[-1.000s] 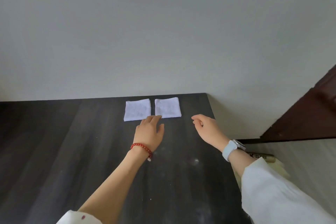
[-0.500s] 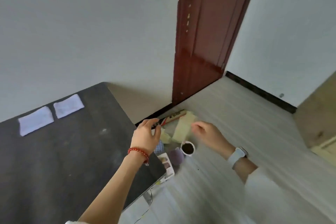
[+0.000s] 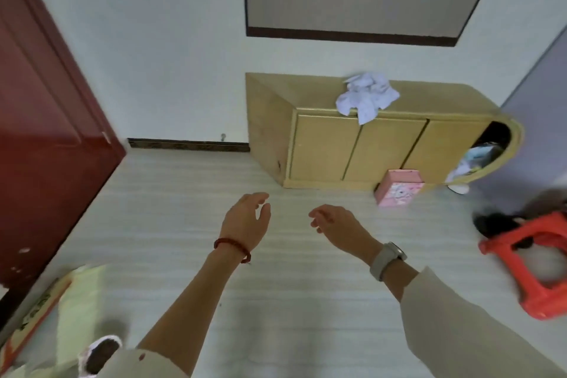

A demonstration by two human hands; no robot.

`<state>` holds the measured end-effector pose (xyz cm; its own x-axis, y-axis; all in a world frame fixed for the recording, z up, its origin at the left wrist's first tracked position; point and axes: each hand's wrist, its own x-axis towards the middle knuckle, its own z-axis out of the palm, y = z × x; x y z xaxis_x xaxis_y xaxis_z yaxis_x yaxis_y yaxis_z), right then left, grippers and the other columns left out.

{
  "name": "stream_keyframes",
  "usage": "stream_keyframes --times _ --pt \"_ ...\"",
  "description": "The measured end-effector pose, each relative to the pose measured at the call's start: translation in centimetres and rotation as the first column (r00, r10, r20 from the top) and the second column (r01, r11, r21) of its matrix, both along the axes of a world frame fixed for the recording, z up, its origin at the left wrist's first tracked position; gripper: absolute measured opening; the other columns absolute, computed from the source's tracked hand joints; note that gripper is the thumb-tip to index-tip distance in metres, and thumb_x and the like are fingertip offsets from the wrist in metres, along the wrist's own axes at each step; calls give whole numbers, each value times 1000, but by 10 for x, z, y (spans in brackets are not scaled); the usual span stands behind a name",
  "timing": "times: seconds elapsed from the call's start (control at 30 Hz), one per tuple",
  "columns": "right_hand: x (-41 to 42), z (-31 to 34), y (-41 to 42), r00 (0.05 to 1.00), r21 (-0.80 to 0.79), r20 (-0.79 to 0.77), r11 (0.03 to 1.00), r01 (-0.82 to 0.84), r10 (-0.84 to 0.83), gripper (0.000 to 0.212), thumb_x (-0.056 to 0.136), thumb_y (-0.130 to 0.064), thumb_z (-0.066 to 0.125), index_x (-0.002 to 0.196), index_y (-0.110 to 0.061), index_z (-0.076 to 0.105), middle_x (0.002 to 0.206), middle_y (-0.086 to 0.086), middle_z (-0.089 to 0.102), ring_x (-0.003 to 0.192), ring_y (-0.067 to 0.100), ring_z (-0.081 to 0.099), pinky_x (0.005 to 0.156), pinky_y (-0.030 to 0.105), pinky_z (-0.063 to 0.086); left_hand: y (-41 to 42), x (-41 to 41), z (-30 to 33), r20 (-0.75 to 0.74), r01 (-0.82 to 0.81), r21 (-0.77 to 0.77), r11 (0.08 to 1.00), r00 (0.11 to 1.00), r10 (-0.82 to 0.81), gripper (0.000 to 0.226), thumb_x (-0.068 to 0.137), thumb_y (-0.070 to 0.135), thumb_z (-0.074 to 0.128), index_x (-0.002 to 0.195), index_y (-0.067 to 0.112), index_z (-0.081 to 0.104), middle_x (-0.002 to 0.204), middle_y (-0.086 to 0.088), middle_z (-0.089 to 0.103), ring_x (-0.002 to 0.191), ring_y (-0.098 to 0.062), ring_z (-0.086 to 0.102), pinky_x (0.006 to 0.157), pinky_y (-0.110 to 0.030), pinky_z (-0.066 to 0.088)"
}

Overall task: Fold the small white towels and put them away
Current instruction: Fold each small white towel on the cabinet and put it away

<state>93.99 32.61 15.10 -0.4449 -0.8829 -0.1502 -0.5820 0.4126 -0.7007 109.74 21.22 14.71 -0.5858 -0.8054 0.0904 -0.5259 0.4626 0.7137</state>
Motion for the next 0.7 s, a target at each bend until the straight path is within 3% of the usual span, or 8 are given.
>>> stream_keyframes --times 0.17,0.27,0.47,0.6,0.7 --pt "-134 -8 -1 978 9 38 979 204 -204 26 96 -15 39 109 -9 61 88 -3 62 81 12 58 82 28 49 -27 -155 0 12 183 -13 983 983 -183 29 92 19 48 118 13 58 114 -2 61 102 -15 58 89 -22 40" --pt "-198 -20 -18 955 24 66 957 289 -290 25 96 -14 39 107 -9 61 89 0 63 81 14 59 76 25 49 -57 -228 -10 22 253 -22 967 967 -253 29 92 18 48 118 13 58 114 -3 61 101 -15 58 89 -25 42" --pt "-347 -32 -104 920 -1 70 922 386 -385 25 95 -10 40 106 -3 61 86 3 62 66 5 56 58 4 43 -159 -394 -25 37 367 14 930 929 -367 29 92 18 47 119 13 57 116 -3 60 102 -15 57 88 -22 41" --pt "-436 -28 -166 891 15 108 896 443 -442 24 95 -8 41 106 -2 61 84 4 61 66 2 55 58 4 43 -230 -498 -22 37 390 29 920 920 -391 27 91 18 49 116 14 59 113 -3 61 100 -16 58 89 -26 44" --pt "-496 -28 -195 854 39 120 862 505 -505 23 94 -6 42 104 -2 62 83 7 64 65 10 58 59 7 45 -266 -568 -24 63 413 54 909 907 -416 26 90 17 50 115 14 60 113 -3 62 101 -17 58 90 -28 44"
